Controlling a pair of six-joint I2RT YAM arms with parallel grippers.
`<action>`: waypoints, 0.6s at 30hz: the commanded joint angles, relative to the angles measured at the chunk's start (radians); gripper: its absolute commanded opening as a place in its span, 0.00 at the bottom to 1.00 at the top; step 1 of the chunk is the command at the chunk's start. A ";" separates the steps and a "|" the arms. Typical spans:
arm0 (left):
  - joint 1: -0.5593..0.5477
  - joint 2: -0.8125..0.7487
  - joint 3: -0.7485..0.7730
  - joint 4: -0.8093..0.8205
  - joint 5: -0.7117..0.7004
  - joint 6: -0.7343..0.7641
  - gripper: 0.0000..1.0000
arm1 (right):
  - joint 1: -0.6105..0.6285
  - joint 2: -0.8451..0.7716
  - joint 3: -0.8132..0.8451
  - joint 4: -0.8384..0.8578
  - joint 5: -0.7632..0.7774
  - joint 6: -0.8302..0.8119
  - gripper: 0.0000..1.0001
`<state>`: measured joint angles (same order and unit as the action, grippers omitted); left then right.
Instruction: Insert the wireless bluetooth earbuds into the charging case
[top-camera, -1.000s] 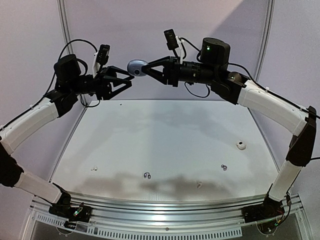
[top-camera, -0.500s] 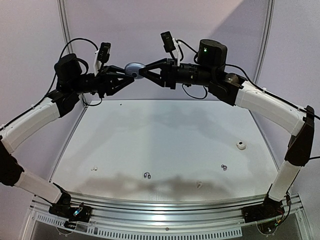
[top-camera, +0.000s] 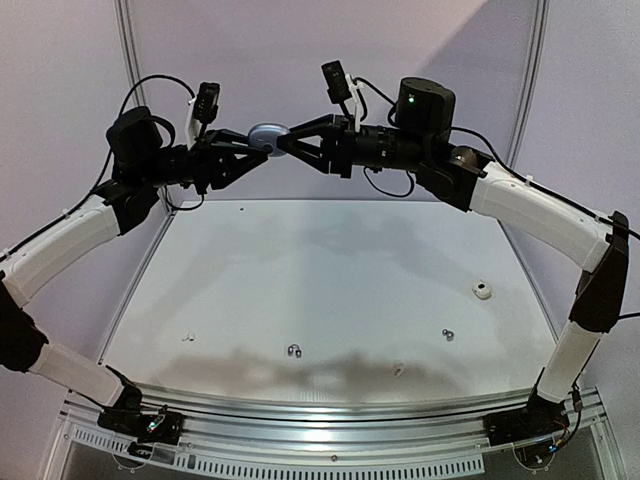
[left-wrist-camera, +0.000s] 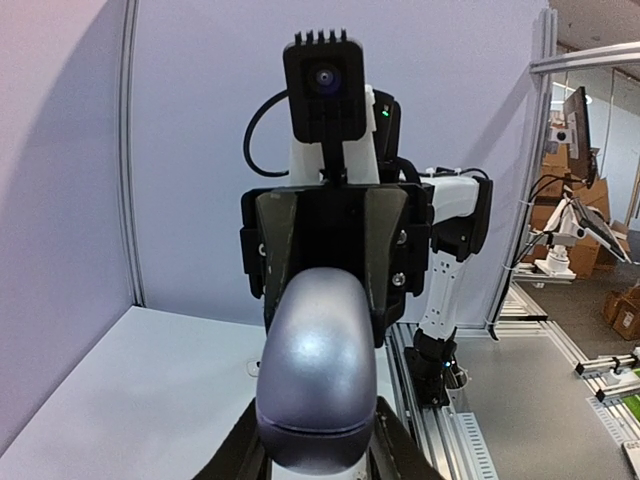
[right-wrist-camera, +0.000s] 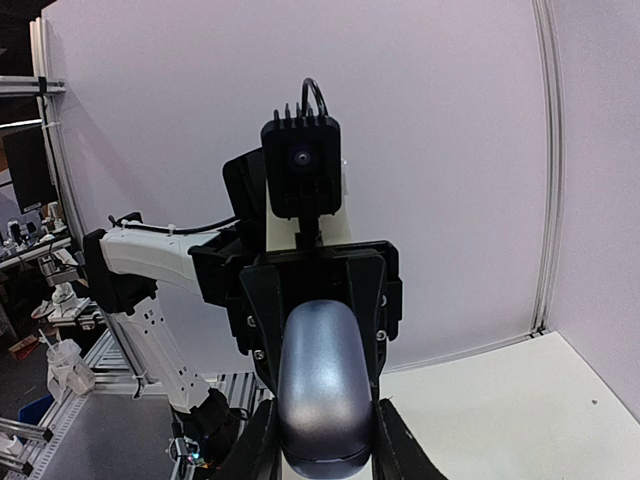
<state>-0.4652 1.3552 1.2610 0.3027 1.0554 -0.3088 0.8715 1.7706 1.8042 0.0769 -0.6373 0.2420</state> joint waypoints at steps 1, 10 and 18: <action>-0.024 -0.003 -0.007 0.052 0.029 -0.003 0.01 | 0.006 0.027 0.014 -0.021 0.040 -0.005 0.00; -0.023 -0.030 -0.041 -0.005 0.002 0.097 0.00 | 0.006 0.009 0.001 -0.073 0.103 -0.044 0.77; -0.023 -0.040 -0.025 -0.115 -0.048 0.255 0.00 | 0.005 -0.018 -0.007 -0.138 0.125 -0.095 0.85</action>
<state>-0.4751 1.3338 1.2335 0.2325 1.0260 -0.1326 0.8726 1.7721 1.8057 0.0082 -0.5472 0.1871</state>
